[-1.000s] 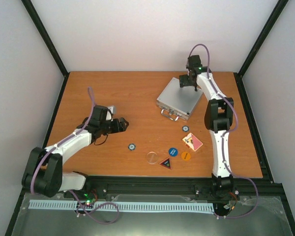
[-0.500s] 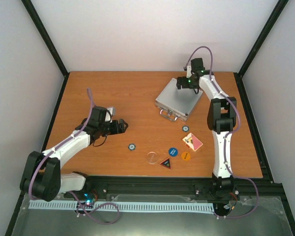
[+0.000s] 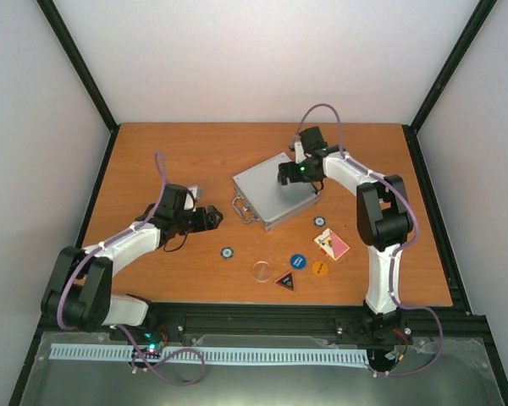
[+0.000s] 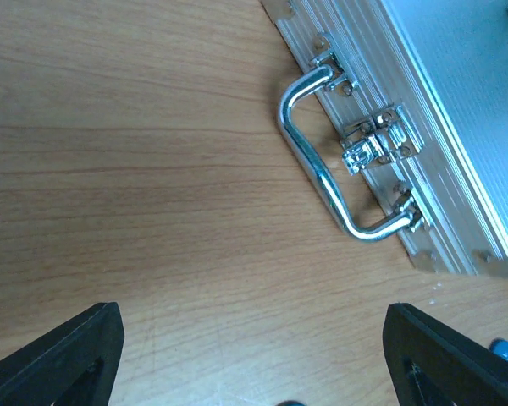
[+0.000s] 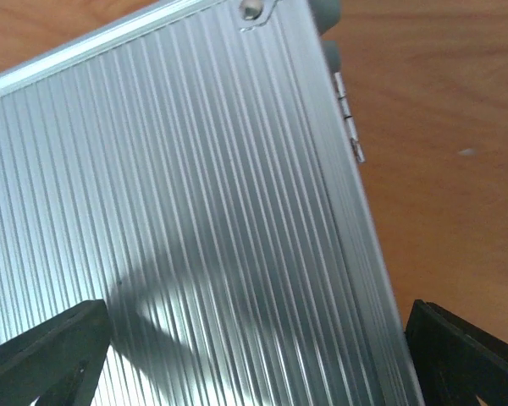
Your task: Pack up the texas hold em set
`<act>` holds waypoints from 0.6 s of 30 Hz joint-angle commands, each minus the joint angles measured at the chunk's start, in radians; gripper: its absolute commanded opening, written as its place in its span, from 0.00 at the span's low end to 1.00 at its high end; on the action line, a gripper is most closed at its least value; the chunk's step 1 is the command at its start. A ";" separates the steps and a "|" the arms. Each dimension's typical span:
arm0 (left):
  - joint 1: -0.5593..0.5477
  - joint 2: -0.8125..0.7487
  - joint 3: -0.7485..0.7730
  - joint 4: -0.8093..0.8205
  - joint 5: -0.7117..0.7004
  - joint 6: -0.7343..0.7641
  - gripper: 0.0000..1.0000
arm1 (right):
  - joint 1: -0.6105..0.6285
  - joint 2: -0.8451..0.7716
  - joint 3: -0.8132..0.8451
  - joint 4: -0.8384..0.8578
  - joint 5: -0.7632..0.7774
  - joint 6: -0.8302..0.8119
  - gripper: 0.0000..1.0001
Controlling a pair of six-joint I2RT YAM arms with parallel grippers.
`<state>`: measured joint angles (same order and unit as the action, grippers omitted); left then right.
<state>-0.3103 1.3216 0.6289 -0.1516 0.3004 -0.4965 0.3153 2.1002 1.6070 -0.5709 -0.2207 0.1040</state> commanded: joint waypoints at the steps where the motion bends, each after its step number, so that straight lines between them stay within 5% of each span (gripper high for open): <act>1: 0.005 0.078 0.060 0.033 -0.009 0.001 0.86 | 0.087 -0.012 -0.085 -0.065 0.043 0.048 0.97; 18: -0.017 0.327 0.255 -0.059 -0.150 -0.017 0.84 | 0.137 -0.169 -0.110 -0.100 0.232 0.006 0.97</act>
<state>-0.3122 1.6035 0.8215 -0.1825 0.1780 -0.5022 0.4248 2.0037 1.5127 -0.5922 -0.1104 0.1482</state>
